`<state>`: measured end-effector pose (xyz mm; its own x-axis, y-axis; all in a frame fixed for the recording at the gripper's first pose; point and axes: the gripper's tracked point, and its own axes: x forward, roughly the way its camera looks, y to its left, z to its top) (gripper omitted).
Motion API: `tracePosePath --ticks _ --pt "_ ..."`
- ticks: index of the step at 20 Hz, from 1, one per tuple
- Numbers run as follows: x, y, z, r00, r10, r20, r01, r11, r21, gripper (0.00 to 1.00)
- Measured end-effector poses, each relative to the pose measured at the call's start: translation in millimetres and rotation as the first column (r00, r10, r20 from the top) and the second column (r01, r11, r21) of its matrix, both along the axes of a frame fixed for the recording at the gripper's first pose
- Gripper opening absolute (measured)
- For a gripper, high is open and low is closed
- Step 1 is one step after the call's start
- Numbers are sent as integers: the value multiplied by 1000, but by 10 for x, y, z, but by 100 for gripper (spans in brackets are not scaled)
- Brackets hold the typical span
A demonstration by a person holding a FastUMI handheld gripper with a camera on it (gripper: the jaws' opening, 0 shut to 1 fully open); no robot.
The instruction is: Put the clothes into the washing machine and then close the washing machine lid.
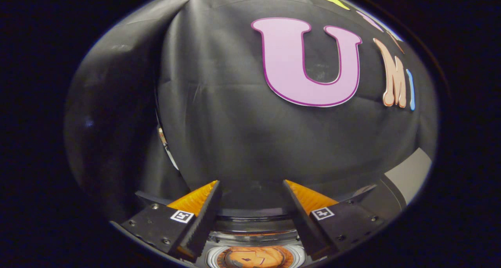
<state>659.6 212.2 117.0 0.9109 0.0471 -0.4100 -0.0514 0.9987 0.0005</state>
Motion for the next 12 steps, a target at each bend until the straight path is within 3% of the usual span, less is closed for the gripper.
tracePosePath --ticks 12 --pt "28 15 5 998 37 -42 -37 999 10 90"
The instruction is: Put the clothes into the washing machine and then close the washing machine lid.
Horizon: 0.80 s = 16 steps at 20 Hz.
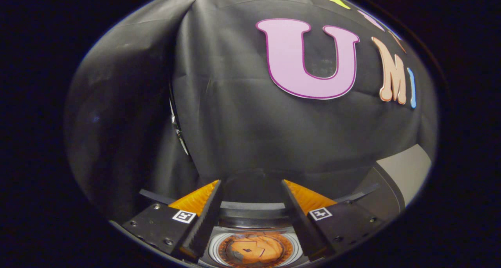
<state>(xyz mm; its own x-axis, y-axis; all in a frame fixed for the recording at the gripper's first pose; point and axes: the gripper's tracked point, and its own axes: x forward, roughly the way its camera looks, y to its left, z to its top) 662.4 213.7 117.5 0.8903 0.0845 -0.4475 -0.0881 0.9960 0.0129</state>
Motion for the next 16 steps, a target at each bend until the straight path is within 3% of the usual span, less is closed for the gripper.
tracePosePath --ticks 16 --pt "-19 3 -10 995 40 -91 -35 998 46 88"
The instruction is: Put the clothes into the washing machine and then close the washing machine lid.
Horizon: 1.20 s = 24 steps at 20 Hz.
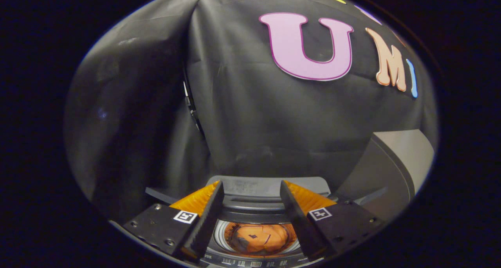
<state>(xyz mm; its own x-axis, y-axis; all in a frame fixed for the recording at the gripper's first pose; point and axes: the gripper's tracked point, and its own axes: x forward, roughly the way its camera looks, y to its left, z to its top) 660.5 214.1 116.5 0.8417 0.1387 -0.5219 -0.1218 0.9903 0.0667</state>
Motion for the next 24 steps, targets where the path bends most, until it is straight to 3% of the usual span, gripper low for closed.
tracePosePath --ticks 12,24 --pt "-29 14 51 995 12 95 -21 995 94 85" --pt "-726 12 485 956 83 283 -134 977 166 85"
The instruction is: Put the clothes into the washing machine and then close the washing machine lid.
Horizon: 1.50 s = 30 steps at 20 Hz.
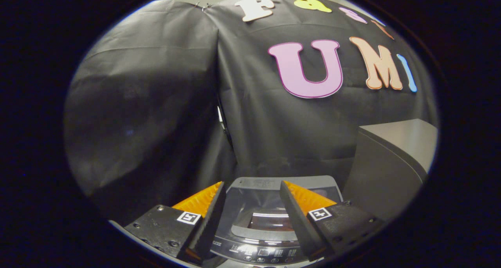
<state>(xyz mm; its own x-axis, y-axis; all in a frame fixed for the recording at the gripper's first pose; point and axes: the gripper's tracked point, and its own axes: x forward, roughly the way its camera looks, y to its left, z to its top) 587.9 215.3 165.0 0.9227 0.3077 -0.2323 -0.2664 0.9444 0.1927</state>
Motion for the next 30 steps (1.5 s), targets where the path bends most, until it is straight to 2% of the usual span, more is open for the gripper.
tracePosePath --ticks 6,9,17,20,25,30 --pt "-236 -127 186 999 -6 46 4 999 44 85" --pt "-479 -266 223 998 -20 61 17 998 52 85" --pt "-1045 -546 289 991 -70 116 71 997 -3 88" --pt "-1282 -632 285 986 -79 144 80 997 -2 95" --pt "-1679 -745 276 979 -103 177 98 995 33 96" --pt "-2033 -847 254 965 -111 236 122 992 -29 96"
